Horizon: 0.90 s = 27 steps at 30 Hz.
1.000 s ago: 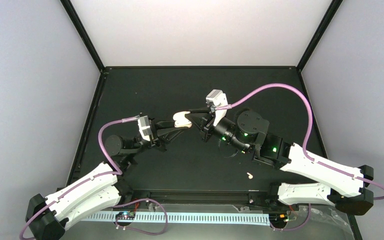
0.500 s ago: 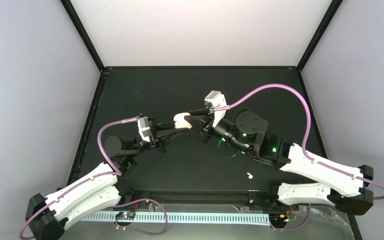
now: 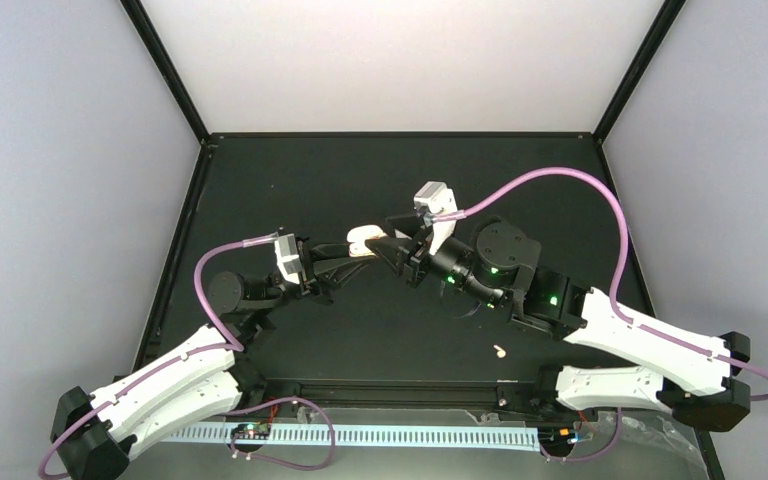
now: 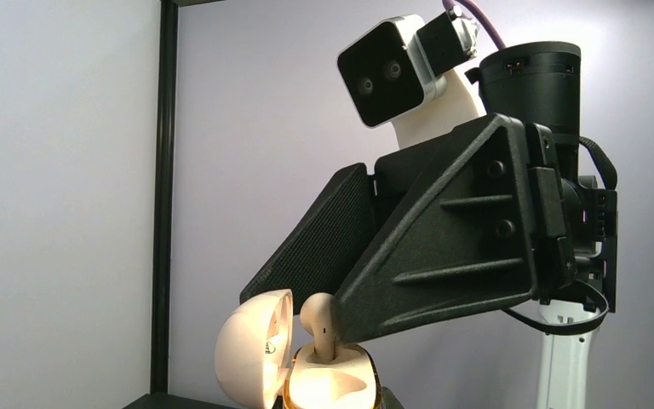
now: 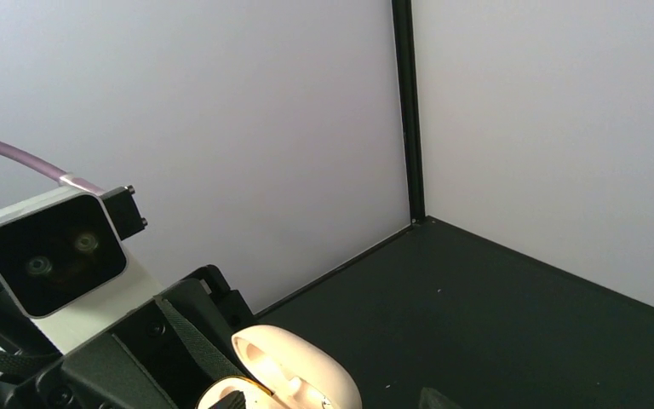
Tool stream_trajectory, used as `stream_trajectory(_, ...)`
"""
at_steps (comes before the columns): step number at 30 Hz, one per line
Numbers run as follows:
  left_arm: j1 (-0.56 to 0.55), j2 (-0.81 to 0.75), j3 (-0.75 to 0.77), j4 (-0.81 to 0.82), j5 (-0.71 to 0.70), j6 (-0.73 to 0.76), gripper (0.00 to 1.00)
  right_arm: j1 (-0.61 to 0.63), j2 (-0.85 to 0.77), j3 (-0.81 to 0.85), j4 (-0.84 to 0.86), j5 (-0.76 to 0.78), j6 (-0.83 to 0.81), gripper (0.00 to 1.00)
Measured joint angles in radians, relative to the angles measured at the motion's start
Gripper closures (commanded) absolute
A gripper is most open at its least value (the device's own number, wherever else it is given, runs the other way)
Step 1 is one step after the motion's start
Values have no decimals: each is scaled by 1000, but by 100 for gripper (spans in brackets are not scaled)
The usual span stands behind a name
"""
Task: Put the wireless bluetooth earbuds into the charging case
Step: Place the earbud in the charging case, then adjust the earbud with the charging case.
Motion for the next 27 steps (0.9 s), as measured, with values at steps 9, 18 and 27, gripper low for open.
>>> stream_trajectory(9, -2, 0, 0, 0, 0, 0, 98, 0, -34, 13, -21, 0, 14, 30)
stream_trajectory(18, -5, -3, 0, 0, 4, 0, 98, 0, -107, 18, -43, 72, 9, 28)
stream_trajectory(27, -6, -29, 0, 0, 4, 0, 98, 0, -114, 17, -108, 188, 13, 27)
